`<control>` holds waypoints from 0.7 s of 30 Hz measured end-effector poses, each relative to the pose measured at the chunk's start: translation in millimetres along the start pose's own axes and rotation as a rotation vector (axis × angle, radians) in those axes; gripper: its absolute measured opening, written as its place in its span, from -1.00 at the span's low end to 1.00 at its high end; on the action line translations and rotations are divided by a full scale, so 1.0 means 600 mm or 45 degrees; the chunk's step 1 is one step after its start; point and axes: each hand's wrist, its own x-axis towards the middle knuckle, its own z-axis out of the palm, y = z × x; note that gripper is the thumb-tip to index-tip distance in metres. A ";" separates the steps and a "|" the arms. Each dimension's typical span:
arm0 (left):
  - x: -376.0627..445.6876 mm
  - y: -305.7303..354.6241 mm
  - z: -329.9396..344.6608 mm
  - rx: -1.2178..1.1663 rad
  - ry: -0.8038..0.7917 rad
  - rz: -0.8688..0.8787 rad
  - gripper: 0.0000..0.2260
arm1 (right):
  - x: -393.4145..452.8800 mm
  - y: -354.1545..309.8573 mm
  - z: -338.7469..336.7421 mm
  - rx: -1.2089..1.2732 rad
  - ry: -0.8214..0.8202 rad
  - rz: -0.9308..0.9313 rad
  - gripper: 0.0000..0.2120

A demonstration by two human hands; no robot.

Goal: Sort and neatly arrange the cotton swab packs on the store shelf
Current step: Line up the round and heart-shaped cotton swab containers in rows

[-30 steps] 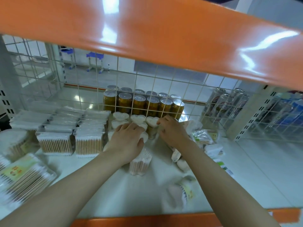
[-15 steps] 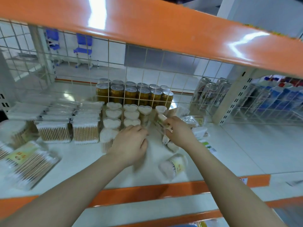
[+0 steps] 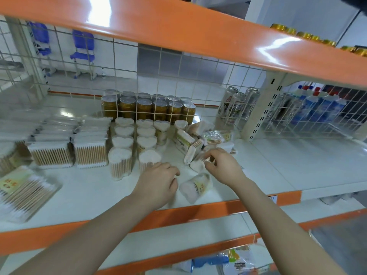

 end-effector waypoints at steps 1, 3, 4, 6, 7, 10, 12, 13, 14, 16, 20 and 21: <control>-0.002 0.002 0.005 -0.004 -0.017 -0.007 -0.69 | -0.006 0.003 0.002 -0.017 -0.037 0.022 -0.76; -0.008 0.006 0.015 0.000 -0.058 -0.041 -0.71 | -0.018 0.007 0.006 -0.027 -0.112 0.079 -0.67; -0.012 0.008 0.020 0.011 -0.080 -0.062 -0.71 | -0.022 0.009 0.008 -0.013 -0.149 0.109 -0.62; -0.016 0.009 0.029 0.022 -0.098 -0.103 -0.71 | -0.029 0.013 0.014 0.019 -0.205 0.158 -0.53; -0.017 0.010 0.032 0.018 -0.094 -0.118 -0.71 | -0.032 0.013 0.016 0.024 -0.227 0.175 -0.49; -0.019 0.011 0.034 0.016 -0.080 -0.148 -0.72 | -0.037 0.008 0.022 0.038 -0.261 0.213 -0.47; -0.020 0.011 0.034 0.016 -0.074 -0.158 -0.72 | -0.039 0.004 0.027 0.036 -0.267 0.217 -0.50; -0.021 0.010 0.035 0.017 -0.073 -0.163 -0.72 | -0.039 0.003 0.029 0.039 -0.276 0.226 -0.50; -0.022 0.009 0.035 0.020 -0.070 -0.166 -0.72 | -0.039 0.004 0.032 0.059 -0.285 0.245 -0.50; -0.024 0.008 0.035 0.025 -0.070 -0.176 -0.72 | -0.038 0.006 0.035 0.152 -0.310 0.297 -0.47; -0.030 0.002 0.032 0.026 -0.082 -0.192 -0.72 | -0.040 0.002 0.037 0.326 -0.344 0.354 -0.48; -0.032 0.000 0.031 0.025 -0.085 -0.195 -0.72 | -0.040 0.001 0.037 0.323 -0.340 0.336 -0.48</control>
